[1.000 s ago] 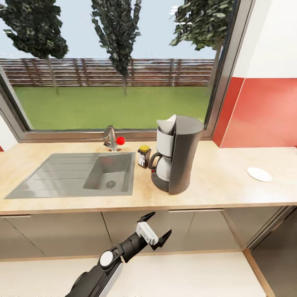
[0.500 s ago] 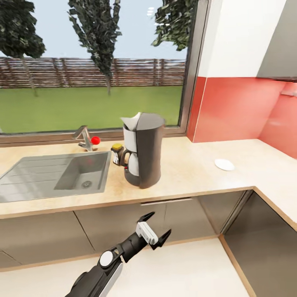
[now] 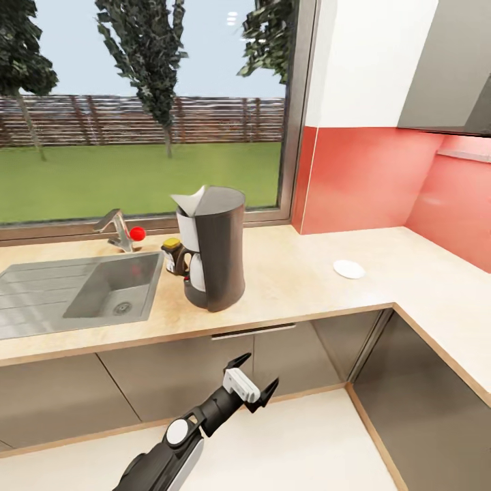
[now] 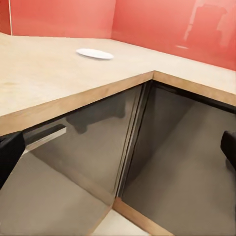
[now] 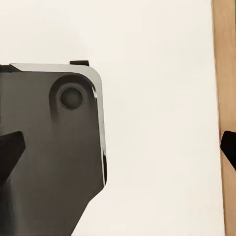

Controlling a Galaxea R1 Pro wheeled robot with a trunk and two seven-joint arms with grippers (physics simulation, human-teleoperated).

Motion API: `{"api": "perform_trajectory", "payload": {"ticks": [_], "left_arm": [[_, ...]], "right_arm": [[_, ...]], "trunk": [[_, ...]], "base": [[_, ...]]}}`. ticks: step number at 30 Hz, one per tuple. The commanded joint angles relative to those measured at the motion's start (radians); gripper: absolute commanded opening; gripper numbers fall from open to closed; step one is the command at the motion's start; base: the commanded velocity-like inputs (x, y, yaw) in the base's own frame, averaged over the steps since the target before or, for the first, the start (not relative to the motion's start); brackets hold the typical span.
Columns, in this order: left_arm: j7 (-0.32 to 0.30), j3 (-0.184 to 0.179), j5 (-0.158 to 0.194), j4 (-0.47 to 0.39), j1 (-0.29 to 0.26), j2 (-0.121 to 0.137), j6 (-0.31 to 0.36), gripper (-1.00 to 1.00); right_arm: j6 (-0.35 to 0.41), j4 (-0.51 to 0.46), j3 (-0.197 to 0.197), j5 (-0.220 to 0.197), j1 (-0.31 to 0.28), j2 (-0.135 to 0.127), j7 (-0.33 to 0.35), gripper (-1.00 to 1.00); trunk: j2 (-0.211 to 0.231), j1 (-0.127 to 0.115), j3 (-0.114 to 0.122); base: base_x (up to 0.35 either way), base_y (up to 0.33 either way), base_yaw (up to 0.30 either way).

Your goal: Set up a coffee station on the kitchen countertop: keep the coffee maker on the countertop, move the bottle of coffee from the kitchen shelf to the counter next to the coffee maker, place a paper coffee filter on top of the coffee maker, put the saucer next to the coffee maker with the coffee cup on the saucer, and place the electric kettle next to the coffee maker.

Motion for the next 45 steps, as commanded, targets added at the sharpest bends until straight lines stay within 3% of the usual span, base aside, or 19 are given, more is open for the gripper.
{"api": "perform_trajectory", "payload": {"ticks": [1,11,27,33,42,43,45], "left_arm": [[-0.005,0.001,0.011,0.0,-0.001,0.001,0.001,1.0],[0.011,0.004,0.015,-0.005,-0.001,0.005,0.0,1.0],[0.026,0.012,0.024,-0.002,-0.001,0.013,-0.001,1.0],[0.096,0.006,0.015,0.002,-0.001,0.007,0.0,1.0],[0.098,0.005,0.012,0.003,-0.001,0.004,0.0,1.0],[0.1,0.008,0.02,0.003,-0.009,-0.001,0.002,1.0],[0.106,0.008,0.023,0.0,-0.014,-0.002,0.004,1.0]], "right_arm": [[-0.004,0.0,-0.008,0.01,-0.001,0.003,-0.001,1.0],[-0.004,-0.009,-0.009,0.01,-0.001,0.039,-0.002,1.0],[-0.004,-0.007,-0.01,0.009,-0.001,0.043,-0.002,1.0],[-0.004,-0.01,-0.013,0.009,-0.001,0.042,-0.002,1.0],[-0.004,-0.01,-0.012,-0.015,-0.001,0.045,-0.002,1.0],[-0.002,-0.133,-0.008,-0.015,-0.001,0.045,0.002,1.0],[-0.002,-0.214,-0.007,-0.014,-0.001,0.044,0.002,1.0]], "trunk": [[-0.002,0.001,-0.002],[-0.002,0.001,0.002],[-0.002,0.001,0.003],[-0.002,0.001,0.003],[-0.002,0.001,0.003],[-0.002,0.001,0.003],[-0.002,0.001,0.003]], "base": [[0.0,-0.002,0.0],[0.0,-0.001,-0.158],[0.005,0.0,-0.293],[0.265,-0.103,-0.039],[0.091,-0.07,0.0],[0.0,0.0,0.0],[0.0,0.0,0.0]]}}
